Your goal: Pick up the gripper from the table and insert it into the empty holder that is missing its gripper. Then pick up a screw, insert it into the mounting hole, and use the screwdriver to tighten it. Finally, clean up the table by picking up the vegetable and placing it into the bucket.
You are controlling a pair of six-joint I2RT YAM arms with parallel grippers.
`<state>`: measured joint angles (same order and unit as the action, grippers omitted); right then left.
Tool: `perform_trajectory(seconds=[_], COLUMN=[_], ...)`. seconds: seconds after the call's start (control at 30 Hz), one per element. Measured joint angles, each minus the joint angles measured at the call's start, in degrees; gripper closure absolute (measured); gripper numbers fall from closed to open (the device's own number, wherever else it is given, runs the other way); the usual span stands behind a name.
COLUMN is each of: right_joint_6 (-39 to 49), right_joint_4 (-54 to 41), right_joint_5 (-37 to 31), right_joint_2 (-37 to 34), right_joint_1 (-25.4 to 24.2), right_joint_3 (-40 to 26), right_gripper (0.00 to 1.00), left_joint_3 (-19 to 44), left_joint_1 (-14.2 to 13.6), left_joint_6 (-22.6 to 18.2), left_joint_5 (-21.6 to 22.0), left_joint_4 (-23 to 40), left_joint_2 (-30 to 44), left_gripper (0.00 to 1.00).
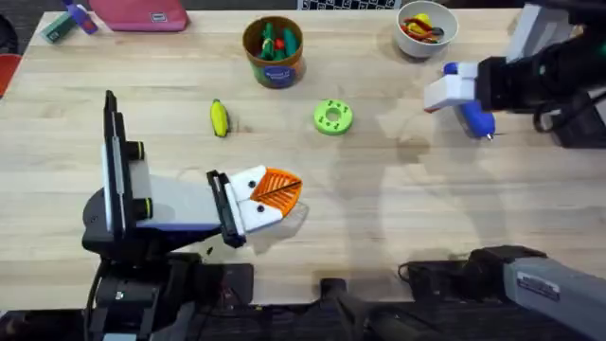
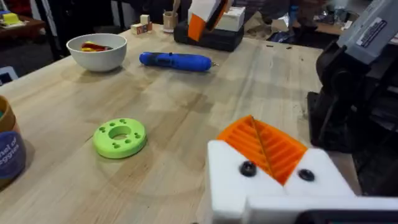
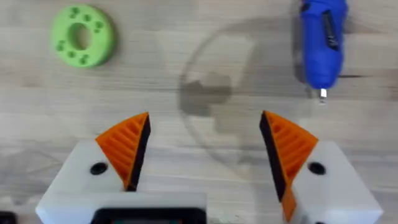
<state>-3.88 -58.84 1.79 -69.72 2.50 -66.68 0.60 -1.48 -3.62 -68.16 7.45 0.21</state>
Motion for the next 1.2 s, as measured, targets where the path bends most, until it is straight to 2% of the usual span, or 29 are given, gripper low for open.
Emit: perform_trajectory(seconds=[0.17,0.47,0.67,0.93,1.2], right_joint_6=[3.3,10.3,15.9,21.2,23.3], right_joint_4=[-1.8,-1.4,-2.9,-0.1,3.8], right_joint_5=[-3.9,-5.7,-6.2,-6.5,-6.5], right_joint_2=[-7.0,-20.7,-30.3,-40.7,-46.7], right_joint_1=[-3.6,-10.6,-11.8,-12.0,-14.0], right_joint_3=[-7.4,-20.1,-27.2,-28.5,-28.5], right_gripper=[0.010,0.009,0.010,0.011,0.007], left_joint_3=[0.0,0.0,0.0,0.0,0.0], left_joint_1=[0.0,0.0,0.0,0.0,0.0], left_joint_6=[0.0,0.0,0.0,0.0,0.0], left_joint_5=[0.0,0.0,0.0,0.0,0.0], left_joint_4=[0.0,0.0,0.0,0.0,0.0], left_joint_2=[0.0,0.0,0.0,0.0,0.0], left_gripper=[0.994,0.994,0.994,0.994,0.994])
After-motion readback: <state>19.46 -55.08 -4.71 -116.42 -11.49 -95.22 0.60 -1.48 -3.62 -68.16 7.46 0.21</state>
